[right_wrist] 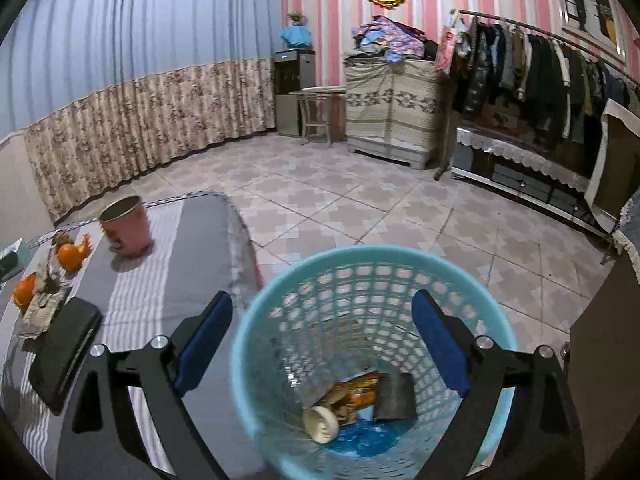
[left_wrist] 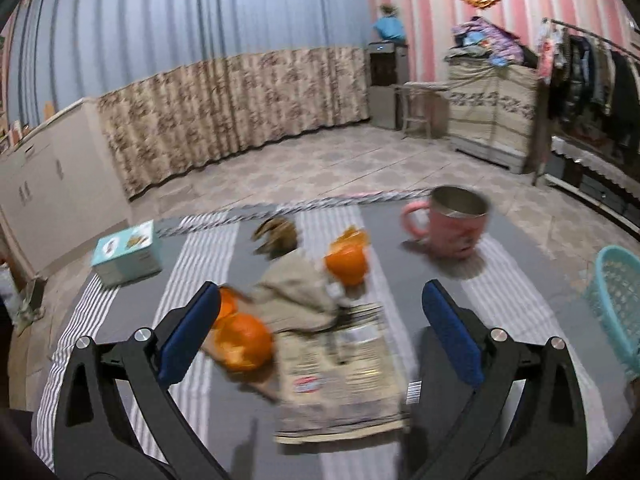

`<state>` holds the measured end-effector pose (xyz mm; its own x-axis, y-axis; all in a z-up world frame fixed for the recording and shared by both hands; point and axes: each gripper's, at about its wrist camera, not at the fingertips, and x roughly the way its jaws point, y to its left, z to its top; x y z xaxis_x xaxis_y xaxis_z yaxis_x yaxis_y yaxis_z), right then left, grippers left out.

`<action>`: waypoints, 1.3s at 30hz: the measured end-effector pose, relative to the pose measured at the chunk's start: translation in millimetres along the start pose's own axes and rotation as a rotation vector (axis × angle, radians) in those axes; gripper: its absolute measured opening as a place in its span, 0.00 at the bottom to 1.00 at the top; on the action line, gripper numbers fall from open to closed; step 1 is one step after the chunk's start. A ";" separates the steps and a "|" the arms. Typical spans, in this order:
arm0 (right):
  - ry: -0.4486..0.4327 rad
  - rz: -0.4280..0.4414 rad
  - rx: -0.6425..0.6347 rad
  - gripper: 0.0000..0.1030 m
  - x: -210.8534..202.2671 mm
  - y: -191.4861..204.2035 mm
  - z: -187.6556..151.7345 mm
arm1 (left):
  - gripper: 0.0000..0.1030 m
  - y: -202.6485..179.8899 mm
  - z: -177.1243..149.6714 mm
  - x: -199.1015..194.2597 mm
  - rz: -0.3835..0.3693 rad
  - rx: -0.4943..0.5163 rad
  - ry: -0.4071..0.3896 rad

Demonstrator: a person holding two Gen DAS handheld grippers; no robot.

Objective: Collect trash
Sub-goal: 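Grasp the orange peel with the left tool while the right tool moves toward the beige pouch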

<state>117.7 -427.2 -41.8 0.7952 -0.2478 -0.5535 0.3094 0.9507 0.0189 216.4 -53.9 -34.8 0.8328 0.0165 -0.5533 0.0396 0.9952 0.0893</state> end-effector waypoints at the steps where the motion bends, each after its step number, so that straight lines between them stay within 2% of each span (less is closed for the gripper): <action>1: 0.002 0.006 -0.007 0.87 -0.2 4.6 -0.9 | 0.94 9.9 -5.2 6.0 0.008 -0.008 0.011; 8: 0.015 0.029 -0.077 0.87 2.0 38.7 -4.2 | 0.89 52.0 -21.0 50.5 0.020 -0.047 0.120; 14: 0.044 0.031 -0.114 0.87 10.1 57.5 -7.5 | 0.78 60.1 -33.1 65.9 -0.013 -0.073 0.182; 16: 0.047 0.027 -0.126 0.87 11.4 61.6 -7.3 | 0.70 58.5 -35.4 70.3 -0.033 -0.064 0.201; 19: 0.051 0.036 -0.098 0.87 11.8 66.2 -4.7 | 0.50 58.7 -38.2 74.6 -0.060 -0.069 0.220; 21: 0.059 0.056 -0.069 0.87 13.0 68.1 -2.1 | 0.40 60.4 -37.2 73.4 -0.070 -0.074 0.213; 24: 0.068 0.074 -0.067 0.87 13.8 83.4 0.5 | 0.34 65.1 -36.1 68.7 -0.066 -0.073 0.204; 26: 0.067 0.075 -0.078 0.87 13.6 95.6 0.6 | 0.34 70.6 -32.9 63.6 -0.060 -0.069 0.200; 32: 0.081 0.096 -0.076 0.87 14.8 131.3 3.6 | 0.34 99.2 -8.9 39.0 -0.038 -0.040 0.090; 39: 0.101 0.141 -0.104 0.87 16.4 189.5 3.4 | 0.34 133.0 7.1 44.2 -0.009 -0.049 0.019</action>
<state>191.2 -251.8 -44.5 0.7689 -0.0956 -0.6322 0.1390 0.9901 0.0194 262.4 78.5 -41.5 0.8216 0.0090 -0.5700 0.0193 0.9989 0.0436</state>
